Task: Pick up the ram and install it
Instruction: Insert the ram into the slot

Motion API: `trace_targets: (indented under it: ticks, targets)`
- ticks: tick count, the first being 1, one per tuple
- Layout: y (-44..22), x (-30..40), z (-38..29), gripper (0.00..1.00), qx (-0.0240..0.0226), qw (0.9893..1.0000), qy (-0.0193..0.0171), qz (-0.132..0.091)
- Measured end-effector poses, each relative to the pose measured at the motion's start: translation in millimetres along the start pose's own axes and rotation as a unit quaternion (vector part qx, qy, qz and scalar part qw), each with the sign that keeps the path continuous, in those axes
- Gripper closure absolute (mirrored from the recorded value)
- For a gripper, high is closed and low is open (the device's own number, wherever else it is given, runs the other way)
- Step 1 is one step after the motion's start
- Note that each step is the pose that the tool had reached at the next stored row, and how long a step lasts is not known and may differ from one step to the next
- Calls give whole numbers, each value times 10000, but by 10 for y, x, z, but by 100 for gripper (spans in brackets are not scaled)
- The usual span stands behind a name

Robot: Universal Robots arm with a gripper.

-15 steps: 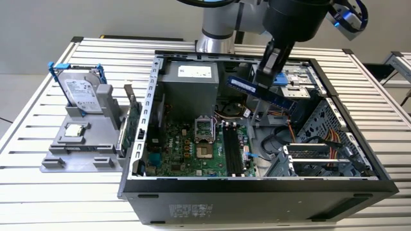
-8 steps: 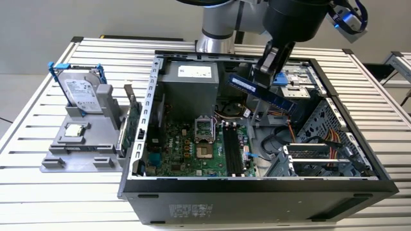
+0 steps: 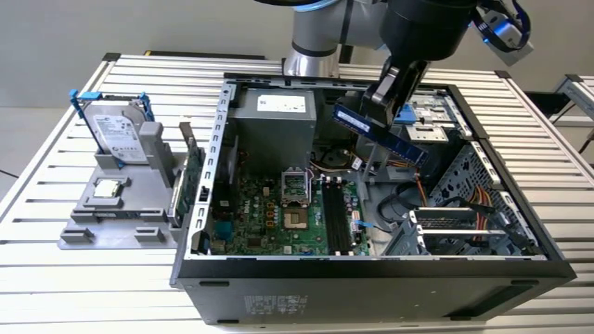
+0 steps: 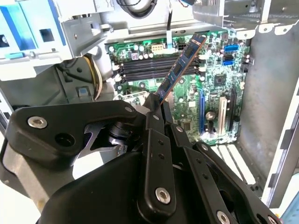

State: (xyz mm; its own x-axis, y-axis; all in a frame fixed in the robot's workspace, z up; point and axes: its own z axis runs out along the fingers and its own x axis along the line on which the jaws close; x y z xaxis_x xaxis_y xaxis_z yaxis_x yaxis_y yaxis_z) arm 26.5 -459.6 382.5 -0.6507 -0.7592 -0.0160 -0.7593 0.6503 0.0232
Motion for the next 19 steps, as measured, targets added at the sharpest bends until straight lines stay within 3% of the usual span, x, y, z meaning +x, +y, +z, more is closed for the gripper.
trace_targets:
  ticks: [10, 19]
  targets:
    - [0, 0, 0, 100, 8, 9987, -12, 505]
    - [0, 0, 1, 100, 15, 9954, -22, 957]
